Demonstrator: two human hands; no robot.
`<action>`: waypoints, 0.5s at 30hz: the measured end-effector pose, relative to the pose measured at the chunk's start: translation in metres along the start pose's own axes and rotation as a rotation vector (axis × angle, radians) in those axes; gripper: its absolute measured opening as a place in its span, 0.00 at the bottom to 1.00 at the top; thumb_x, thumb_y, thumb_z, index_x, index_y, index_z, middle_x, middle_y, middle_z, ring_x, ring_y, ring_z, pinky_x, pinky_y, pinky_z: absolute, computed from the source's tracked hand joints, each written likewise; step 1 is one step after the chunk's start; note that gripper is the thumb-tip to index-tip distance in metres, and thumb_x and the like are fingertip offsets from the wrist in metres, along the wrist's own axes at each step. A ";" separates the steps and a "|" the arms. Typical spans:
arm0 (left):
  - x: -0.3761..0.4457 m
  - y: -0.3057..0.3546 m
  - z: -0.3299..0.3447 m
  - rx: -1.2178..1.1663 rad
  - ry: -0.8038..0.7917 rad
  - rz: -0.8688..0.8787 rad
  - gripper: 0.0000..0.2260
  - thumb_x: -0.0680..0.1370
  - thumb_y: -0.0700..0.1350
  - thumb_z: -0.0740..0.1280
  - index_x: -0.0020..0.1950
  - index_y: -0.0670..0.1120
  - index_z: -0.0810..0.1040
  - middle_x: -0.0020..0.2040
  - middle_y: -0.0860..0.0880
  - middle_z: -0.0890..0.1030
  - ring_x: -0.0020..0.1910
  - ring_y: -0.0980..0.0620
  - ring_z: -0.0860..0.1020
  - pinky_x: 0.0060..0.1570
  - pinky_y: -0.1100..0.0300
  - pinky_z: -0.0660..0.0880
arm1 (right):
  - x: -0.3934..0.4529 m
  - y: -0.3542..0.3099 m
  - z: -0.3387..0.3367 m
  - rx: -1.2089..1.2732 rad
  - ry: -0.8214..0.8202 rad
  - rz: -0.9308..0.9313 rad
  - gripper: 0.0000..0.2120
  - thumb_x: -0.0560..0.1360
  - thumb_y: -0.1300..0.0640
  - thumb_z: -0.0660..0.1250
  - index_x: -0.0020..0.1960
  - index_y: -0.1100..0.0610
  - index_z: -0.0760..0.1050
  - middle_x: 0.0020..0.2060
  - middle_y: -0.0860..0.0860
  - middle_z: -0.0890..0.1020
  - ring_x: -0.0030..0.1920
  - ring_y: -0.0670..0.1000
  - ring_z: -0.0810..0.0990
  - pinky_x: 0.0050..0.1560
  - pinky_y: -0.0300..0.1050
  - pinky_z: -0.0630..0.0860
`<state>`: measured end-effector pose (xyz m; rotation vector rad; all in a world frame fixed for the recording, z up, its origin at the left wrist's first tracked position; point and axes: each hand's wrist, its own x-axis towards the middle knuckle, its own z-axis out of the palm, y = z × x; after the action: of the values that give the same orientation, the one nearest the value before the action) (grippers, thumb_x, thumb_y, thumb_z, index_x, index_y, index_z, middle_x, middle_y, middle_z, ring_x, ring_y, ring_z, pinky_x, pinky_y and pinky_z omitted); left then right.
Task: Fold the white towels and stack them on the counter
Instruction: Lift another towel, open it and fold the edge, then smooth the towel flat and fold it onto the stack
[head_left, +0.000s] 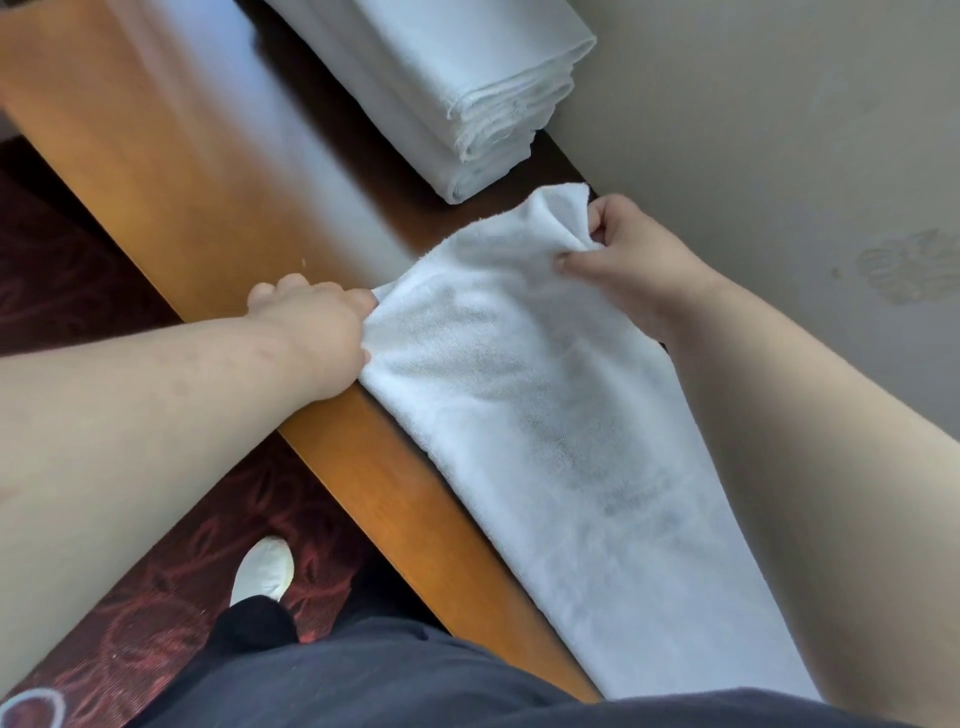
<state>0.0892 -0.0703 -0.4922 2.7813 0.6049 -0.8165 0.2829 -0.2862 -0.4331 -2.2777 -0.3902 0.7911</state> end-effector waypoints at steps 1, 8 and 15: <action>0.000 0.006 -0.004 -0.032 0.040 0.028 0.29 0.74 0.62 0.67 0.72 0.57 0.62 0.58 0.50 0.74 0.63 0.43 0.68 0.56 0.47 0.65 | -0.012 -0.005 0.003 -0.067 0.016 -0.051 0.15 0.65 0.50 0.73 0.43 0.45 0.67 0.39 0.45 0.76 0.35 0.43 0.73 0.35 0.42 0.73; -0.013 0.058 -0.029 -0.407 0.357 0.482 0.38 0.71 0.56 0.73 0.76 0.61 0.57 0.69 0.55 0.70 0.70 0.48 0.65 0.65 0.57 0.60 | -0.100 -0.004 0.057 -0.274 -0.126 -0.197 0.22 0.70 0.52 0.72 0.56 0.38 0.65 0.42 0.40 0.79 0.41 0.39 0.78 0.34 0.34 0.73; -0.049 0.039 -0.004 0.171 0.321 0.837 0.05 0.74 0.53 0.65 0.49 0.57 0.76 0.34 0.56 0.69 0.42 0.51 0.71 0.43 0.58 0.61 | -0.136 0.012 0.072 -0.506 -0.453 -0.078 0.17 0.69 0.39 0.72 0.54 0.42 0.74 0.43 0.40 0.78 0.43 0.42 0.77 0.39 0.39 0.71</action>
<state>0.0707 -0.1202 -0.4597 2.9014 -0.6098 -0.2443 0.1330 -0.3224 -0.4248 -2.4988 -0.9751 1.2858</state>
